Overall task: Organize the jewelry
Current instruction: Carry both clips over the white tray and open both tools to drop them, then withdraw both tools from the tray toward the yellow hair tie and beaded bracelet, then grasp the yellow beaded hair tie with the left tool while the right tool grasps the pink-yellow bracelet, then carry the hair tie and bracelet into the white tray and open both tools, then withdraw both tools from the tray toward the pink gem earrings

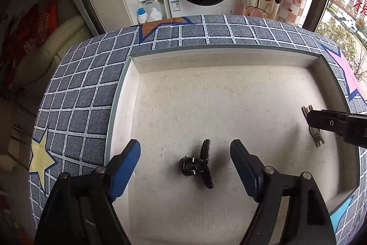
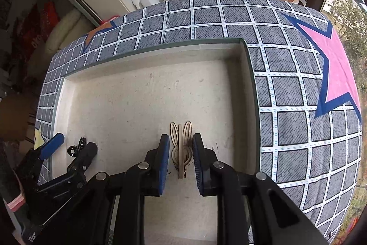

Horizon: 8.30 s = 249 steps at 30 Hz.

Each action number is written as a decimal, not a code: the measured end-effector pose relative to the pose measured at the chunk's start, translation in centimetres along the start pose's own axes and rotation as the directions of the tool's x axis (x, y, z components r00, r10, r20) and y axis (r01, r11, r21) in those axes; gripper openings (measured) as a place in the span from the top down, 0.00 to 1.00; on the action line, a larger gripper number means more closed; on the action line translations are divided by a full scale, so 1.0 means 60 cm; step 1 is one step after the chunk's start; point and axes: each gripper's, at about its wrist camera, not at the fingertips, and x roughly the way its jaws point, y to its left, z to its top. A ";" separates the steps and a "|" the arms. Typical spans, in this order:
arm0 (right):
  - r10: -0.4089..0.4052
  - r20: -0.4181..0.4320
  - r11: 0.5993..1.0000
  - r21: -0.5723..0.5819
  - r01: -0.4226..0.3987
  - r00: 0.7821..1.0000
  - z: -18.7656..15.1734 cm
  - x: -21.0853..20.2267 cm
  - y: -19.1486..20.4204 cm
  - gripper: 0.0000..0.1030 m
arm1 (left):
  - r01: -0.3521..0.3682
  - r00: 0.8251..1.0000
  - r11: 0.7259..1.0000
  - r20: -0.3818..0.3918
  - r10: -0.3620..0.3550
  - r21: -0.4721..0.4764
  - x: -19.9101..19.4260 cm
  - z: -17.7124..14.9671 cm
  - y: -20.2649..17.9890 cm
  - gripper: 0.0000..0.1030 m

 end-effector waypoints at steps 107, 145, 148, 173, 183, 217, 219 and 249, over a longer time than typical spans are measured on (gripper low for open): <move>-0.236 -0.119 0.969 0.048 0.243 0.964 -0.502 -0.103 0.114 0.90 | 0.279 0.924 0.956 -0.246 -0.293 -0.094 -0.240 -0.443 0.047 0.86; -0.030 0.119 0.999 0.038 0.026 0.992 -0.198 -0.220 0.055 0.90 | 0.336 0.941 0.940 0.062 -0.332 -0.062 -0.291 -0.128 0.117 0.86; -0.024 0.118 0.999 0.035 0.020 0.993 -0.162 -0.204 0.053 0.90 | 0.349 0.936 0.934 0.075 -0.344 -0.079 -0.272 -0.094 0.113 0.86; -0.027 0.040 0.999 0.033 0.026 0.999 0.002 -0.043 0.004 0.91 | 0.297 0.955 0.955 -0.017 -0.296 0.007 -0.083 0.042 -0.033 0.86; -0.023 0.002 0.999 0.041 0.023 1.000 0.005 -0.011 -0.016 0.90 | 0.152 0.988 0.983 -0.057 -0.147 0.104 -0.048 0.027 -0.060 0.86; 0.163 0.111 0.973 0.148 -0.178 0.980 -0.020 -0.101 -0.013 0.55 | 0.181 0.983 0.980 0.004 -0.182 0.079 -0.163 0.027 -0.024 0.85; 0.171 0.106 0.971 0.148 -0.186 0.980 -0.029 -0.106 -0.009 0.55 | 0.184 0.983 0.980 0.004 -0.185 0.069 -0.173 0.019 -0.016 0.85; 0.153 0.043 0.980 0.120 -0.157 0.987 -0.233 -0.170 0.030 0.24 | 0.083 0.994 0.994 -0.066 -0.088 -0.075 -0.212 -0.191 0.087 0.00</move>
